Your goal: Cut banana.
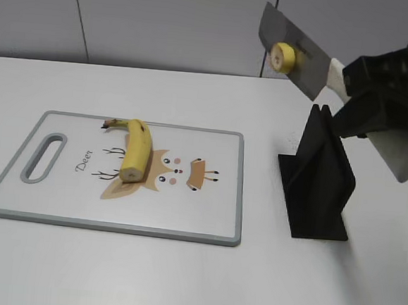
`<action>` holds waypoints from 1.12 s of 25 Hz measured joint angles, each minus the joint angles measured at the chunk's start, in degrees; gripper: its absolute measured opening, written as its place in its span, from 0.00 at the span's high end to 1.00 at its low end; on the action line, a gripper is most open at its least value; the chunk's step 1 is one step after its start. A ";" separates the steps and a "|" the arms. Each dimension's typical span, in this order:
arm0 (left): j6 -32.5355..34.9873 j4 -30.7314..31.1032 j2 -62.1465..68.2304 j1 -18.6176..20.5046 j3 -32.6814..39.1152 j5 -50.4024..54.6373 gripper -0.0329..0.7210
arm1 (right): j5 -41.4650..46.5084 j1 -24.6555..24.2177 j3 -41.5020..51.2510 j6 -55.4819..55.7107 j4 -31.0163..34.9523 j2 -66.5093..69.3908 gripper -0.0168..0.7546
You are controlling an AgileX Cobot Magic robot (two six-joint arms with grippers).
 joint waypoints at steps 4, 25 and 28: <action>0.00 -0.12 -7.79 0.00 3.23 0.87 0.26 | -1.78 0.00 3.01 6.42 -4.59 -2.04 0.76; -0.14 -2.99 -23.37 0.00 9.51 -0.80 0.29 | -6.87 0.00 8.91 18.93 -13.38 -1.01 0.76; -0.19 -2.99 -23.37 0.00 9.51 -0.80 0.30 | -7.13 0.00 8.91 18.98 -14.87 0.26 0.76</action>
